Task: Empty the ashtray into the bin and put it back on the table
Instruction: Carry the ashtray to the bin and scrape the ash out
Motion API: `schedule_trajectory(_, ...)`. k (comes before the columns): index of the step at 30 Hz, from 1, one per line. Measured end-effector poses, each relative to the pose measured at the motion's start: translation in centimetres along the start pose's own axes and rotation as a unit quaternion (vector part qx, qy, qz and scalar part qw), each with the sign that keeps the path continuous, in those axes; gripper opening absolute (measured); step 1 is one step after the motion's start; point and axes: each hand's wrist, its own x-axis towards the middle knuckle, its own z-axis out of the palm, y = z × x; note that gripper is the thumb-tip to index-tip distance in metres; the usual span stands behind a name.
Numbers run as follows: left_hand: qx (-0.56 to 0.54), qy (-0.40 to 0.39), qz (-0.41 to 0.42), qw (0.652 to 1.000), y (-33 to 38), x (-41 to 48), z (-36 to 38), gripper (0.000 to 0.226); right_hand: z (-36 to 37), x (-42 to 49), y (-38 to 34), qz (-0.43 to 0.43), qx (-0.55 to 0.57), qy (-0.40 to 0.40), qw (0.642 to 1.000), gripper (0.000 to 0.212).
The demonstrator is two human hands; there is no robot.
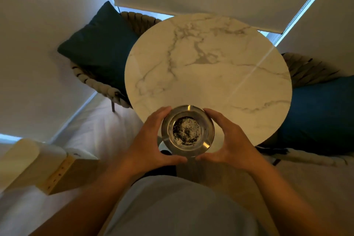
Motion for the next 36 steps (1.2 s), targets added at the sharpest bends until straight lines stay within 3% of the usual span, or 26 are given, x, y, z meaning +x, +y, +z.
schedule_trajectory(9, -0.012, 0.104, -0.057, 0.993, 1.7, -8.9, 0.5, 0.124, 2.1, -1.6, -3.2, -0.105, -0.021, -0.090, 0.990, 0.108)
schedule_trajectory(21, 0.009, 0.237, -0.097, 0.966, 2.2, -18.0, -1.8, 0.110, 7.3, 0.1, -8.8, -0.230, -0.026, -0.201, 0.952, 0.103)
schedule_trajectory(29, 0.012, 0.325, -0.131, 0.937, 0.7, -25.1, -3.6, 0.103, 13.8, 1.1, -13.8, -0.304, -0.046, -0.277, 0.910, 0.098)
schedule_trajectory(36, 0.005, 0.370, -0.180, 0.911, -1.7, -33.1, -5.4, 0.116, 21.6, 0.1, -18.9, -0.311, -0.070, -0.348, 0.881, 0.091)
